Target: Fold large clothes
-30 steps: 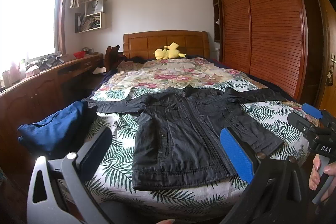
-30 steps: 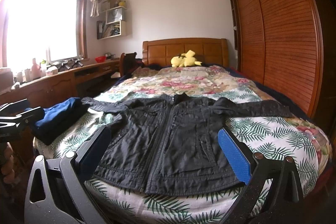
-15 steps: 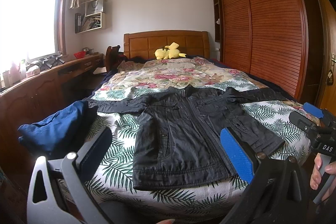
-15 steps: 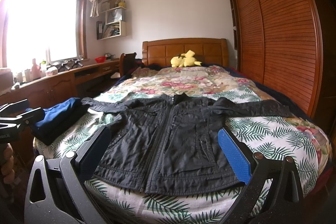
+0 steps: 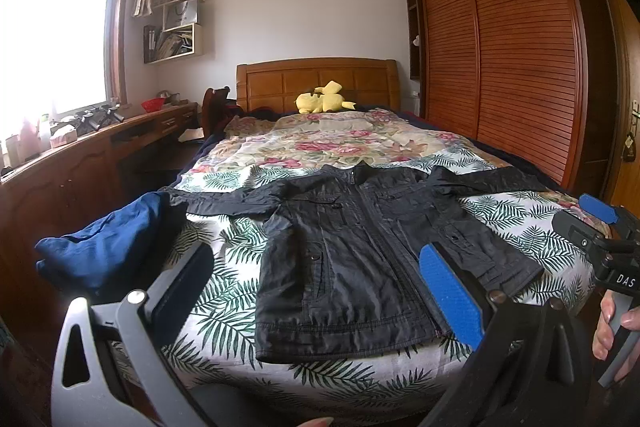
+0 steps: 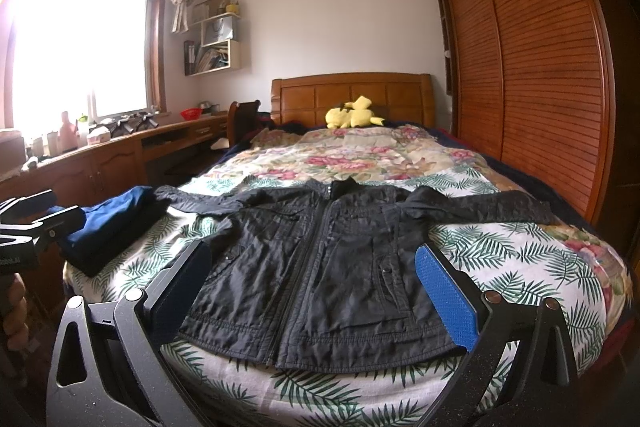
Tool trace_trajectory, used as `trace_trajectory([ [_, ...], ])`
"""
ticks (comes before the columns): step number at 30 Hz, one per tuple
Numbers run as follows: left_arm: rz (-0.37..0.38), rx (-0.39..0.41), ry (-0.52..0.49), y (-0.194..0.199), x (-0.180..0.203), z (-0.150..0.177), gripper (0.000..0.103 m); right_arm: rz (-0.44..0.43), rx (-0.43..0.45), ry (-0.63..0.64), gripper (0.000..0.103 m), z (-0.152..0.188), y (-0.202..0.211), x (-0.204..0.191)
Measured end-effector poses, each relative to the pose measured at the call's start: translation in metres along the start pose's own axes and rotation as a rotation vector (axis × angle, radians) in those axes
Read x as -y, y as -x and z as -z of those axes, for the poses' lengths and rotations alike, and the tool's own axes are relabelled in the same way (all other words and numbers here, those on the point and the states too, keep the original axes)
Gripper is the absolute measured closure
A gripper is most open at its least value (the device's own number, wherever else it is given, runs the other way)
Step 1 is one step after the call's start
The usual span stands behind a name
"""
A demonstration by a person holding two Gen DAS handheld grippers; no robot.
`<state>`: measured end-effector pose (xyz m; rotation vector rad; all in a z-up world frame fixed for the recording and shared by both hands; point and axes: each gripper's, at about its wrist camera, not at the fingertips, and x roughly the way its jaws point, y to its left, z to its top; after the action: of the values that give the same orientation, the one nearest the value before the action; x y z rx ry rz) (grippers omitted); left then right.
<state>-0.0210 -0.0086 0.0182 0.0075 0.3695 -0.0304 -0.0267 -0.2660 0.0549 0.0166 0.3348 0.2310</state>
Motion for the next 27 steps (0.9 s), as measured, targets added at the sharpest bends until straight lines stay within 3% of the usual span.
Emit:
trace_trajectory([
  [14, 0.002, -0.03, 0.008, -0.011, -0.011, 0.001, 0.0, -0.022, -0.021, 0.004, 0.0, -0.003, -0.003, 0.0],
  [27, -0.057, -0.088, 0.011, -0.083, -0.047, 0.012, 0.0, -0.147, -0.067, 0.089, 0.0, -0.007, -0.083, -0.015],
])
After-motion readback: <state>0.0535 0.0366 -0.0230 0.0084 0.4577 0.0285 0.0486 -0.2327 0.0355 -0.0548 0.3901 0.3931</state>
